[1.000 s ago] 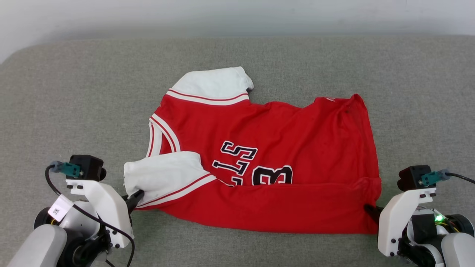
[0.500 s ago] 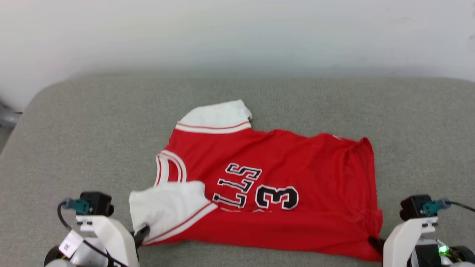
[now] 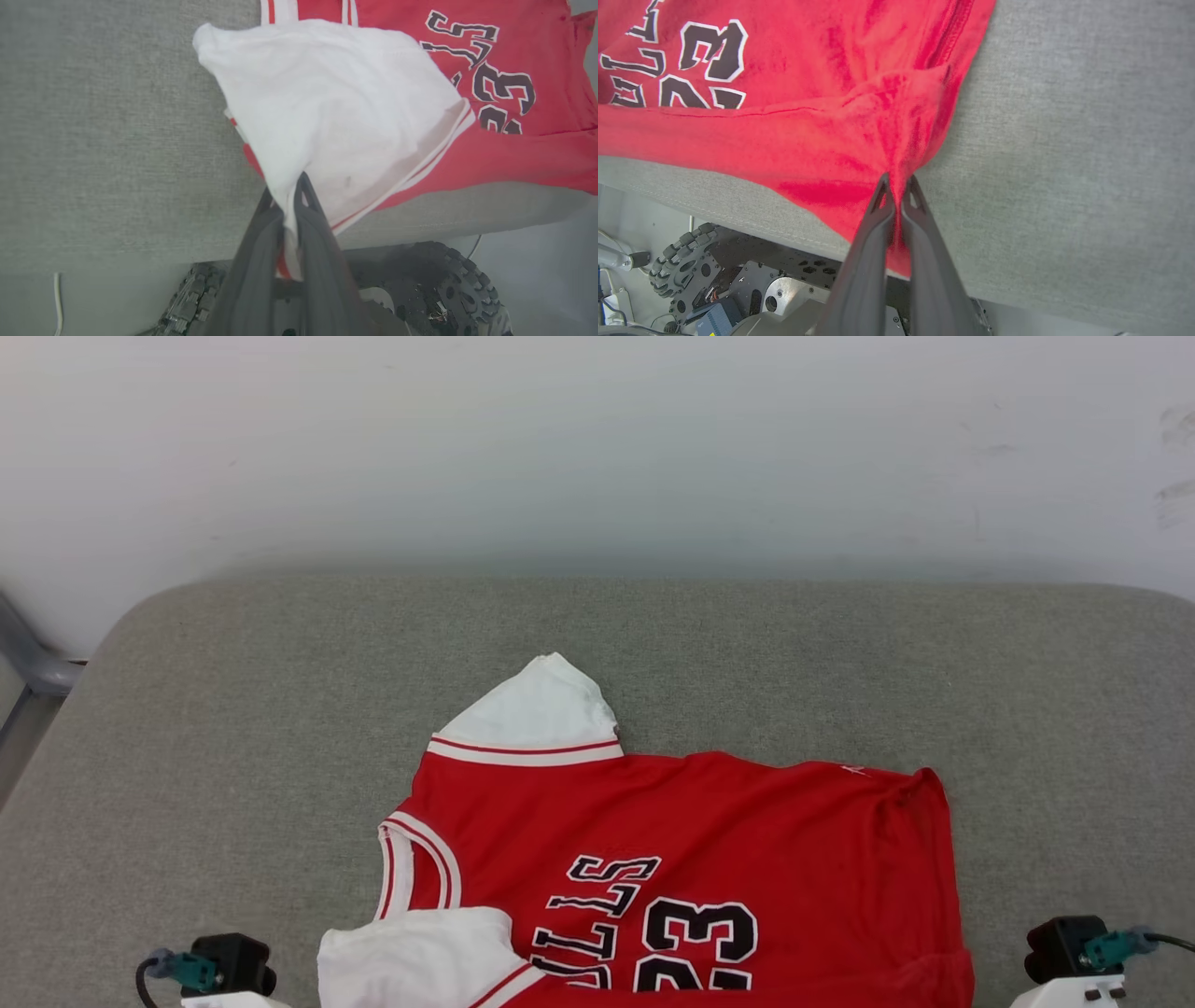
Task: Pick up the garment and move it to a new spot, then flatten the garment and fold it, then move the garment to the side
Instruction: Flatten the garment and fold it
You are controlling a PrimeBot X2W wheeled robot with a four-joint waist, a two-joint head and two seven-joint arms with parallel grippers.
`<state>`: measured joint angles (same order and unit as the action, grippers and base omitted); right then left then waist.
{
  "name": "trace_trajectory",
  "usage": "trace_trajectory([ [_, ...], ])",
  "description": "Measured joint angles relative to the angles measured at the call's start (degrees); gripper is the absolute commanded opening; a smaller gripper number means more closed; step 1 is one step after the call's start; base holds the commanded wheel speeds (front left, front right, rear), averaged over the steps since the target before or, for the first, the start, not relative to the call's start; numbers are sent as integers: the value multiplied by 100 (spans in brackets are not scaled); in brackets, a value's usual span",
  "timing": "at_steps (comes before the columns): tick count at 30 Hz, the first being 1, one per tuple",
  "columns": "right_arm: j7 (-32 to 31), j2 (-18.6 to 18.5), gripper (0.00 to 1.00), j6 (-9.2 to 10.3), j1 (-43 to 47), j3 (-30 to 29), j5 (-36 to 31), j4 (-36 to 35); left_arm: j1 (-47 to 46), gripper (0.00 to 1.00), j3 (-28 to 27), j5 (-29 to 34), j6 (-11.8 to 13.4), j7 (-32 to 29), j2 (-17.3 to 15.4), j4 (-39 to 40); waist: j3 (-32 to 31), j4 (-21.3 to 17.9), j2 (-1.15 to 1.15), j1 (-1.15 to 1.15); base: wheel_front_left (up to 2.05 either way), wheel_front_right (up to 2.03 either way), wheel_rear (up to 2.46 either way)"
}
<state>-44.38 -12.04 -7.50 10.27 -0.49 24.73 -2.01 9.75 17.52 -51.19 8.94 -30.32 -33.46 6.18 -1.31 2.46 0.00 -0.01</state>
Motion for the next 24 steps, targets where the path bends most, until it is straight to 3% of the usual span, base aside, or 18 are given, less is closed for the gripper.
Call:
trace_trajectory([
  [5, 226, 86, 4, 0, 104, -67, -71, 112, -5, 0, 124, -48, -75, 87, 220, -267, 32, 17, 0, 0, 0, 0, 0],
  [6, 294, 100, 36, 0, 129, -70, -89, 175, -53, 0, 151, -37, -92, 131, 266, -355, 45, 17, 0, 0, 0, 0, 0],
  [7, 343, 126, 78, 0, 147, -65, -81, 245, -118, 0, 178, -33, -132, 152, 324, -459, 59, 16, 0, 0, 0, 0, 0],
  [8, 417, 137, 100, 0, 153, -43, -81, 290, -170, 15, 227, -44, -159, 152, 374, -541, 70, 12, 0, 0, 0, 0, 0],
  [9, 495, 143, 100, 0, 152, -30, -51, 320, -219, 41, 248, -44, -190, 176, 434, -635, 81, 8, 0, 0, 0, 0, 0],
  [10, 592, 142, 100, 0, 151, -10, -35, 339, -270, 87, 265, -30, -208, 221, 480, -726, 88, 0, 0, 0, 0, 0, 0],
  [11, 721, 141, 100, 0, 149, 8, -35, 343, -318, 100, 277, -16, -231, 247, 504, -799, 94, -9, 0, 0, 0, 0, 0],
  [17, 1789, 144, 100, 0, 136, 33, -130, 178, -539, 100, 242, 264, -315, 697, 516, -976, 63, -71, 0, 0, 0, 0, 0],
  [24, 3125, 359, 100, 0, 12, -214, -591, 58, -850, 100, 66, 779, -122, 1562, 560, -853, -6, -131, 0, 1, 0, 0, 0],
])
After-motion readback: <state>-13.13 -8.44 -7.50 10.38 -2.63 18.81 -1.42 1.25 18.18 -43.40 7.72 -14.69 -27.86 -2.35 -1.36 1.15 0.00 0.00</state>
